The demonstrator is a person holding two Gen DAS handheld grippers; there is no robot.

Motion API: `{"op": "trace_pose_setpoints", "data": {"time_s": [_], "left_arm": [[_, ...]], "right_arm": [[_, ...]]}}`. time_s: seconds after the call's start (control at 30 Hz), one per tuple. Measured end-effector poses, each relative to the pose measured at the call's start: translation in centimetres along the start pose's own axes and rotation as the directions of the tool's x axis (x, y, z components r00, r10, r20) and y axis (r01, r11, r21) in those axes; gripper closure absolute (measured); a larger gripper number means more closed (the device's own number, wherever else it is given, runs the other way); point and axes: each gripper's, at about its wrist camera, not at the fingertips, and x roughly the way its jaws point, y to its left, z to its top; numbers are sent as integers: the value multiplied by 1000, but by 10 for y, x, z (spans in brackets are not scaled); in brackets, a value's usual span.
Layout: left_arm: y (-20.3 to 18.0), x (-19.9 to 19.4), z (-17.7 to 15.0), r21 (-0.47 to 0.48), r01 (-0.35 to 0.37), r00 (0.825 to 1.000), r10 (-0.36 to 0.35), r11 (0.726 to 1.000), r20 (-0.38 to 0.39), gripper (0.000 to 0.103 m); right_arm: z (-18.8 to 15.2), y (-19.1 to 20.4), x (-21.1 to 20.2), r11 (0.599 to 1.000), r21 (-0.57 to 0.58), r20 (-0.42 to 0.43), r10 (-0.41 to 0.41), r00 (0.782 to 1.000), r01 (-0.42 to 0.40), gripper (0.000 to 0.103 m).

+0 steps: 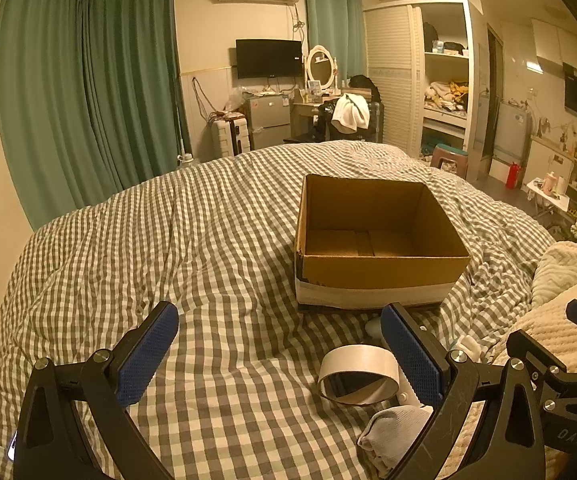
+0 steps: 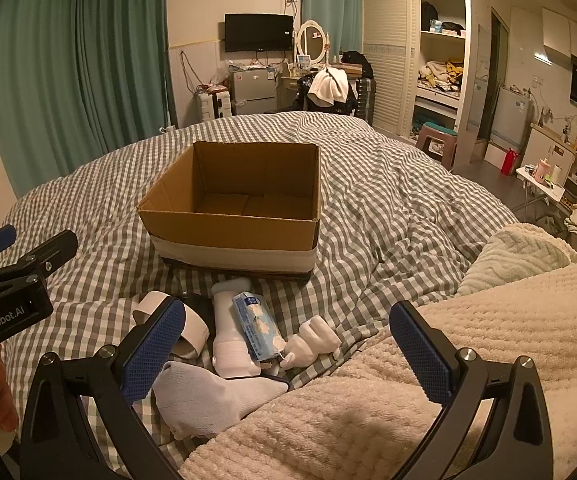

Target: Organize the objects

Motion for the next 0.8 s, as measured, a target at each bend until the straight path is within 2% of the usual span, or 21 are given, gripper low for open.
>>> {"op": "trace_pose_setpoints", "data": {"time_s": [0.8], "left_arm": [[2, 2, -1, 0, -1, 1000, 1, 1000, -9, 0]], "right_arm": [[1, 3, -2, 1000, 3, 9, 5, 1000, -5, 0]]}}
